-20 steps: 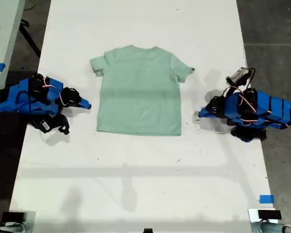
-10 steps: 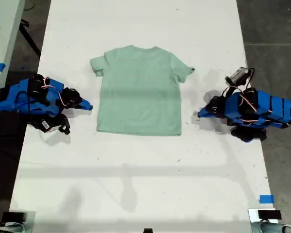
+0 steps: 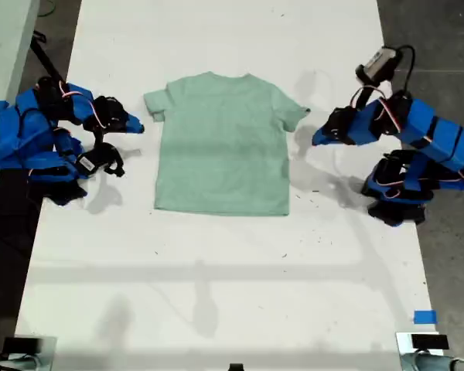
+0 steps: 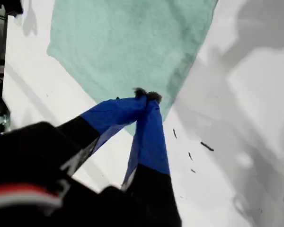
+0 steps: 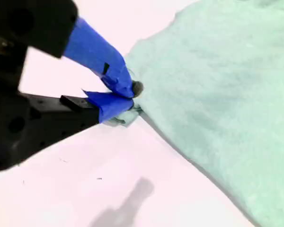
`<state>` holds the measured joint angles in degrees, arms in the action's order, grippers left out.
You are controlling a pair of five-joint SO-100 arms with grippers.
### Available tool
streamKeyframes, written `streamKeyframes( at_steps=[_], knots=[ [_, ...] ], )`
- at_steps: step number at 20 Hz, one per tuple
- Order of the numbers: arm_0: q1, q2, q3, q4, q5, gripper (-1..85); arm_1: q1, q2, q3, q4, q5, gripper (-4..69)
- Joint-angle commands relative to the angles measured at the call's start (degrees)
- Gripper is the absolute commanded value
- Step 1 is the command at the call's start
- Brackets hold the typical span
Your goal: Fold t-shirt
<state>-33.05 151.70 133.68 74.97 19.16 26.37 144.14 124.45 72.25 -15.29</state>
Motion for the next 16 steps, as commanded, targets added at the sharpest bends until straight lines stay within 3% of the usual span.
streamKeyframes(
  at_steps=[1, 6, 10, 16],
  knots=[
    [-5.36, -7.91, -12.3, 2.81, 3.78, 0.0, 6.24, -6.42, -12.83, 2.81, -5.19, 0.1],
    [-13.36, -21.62, -28.65, 9.14, 10.63, 0.7, 15.47, -18.63, -29.09, 9.58, -12.83, 0.0],
    [-18.46, -27.77, -36.47, 13.36, 14.06, 14.2, 19.95, -28.13, -42.19, 15.91, -17.84, 0.4],
    [-21.88, -29.79, -38.5, 14.33, 18.11, 22.0, 22.85, -34.37, -50.19, 18.46, -22.76, 25.7]
  ],
)
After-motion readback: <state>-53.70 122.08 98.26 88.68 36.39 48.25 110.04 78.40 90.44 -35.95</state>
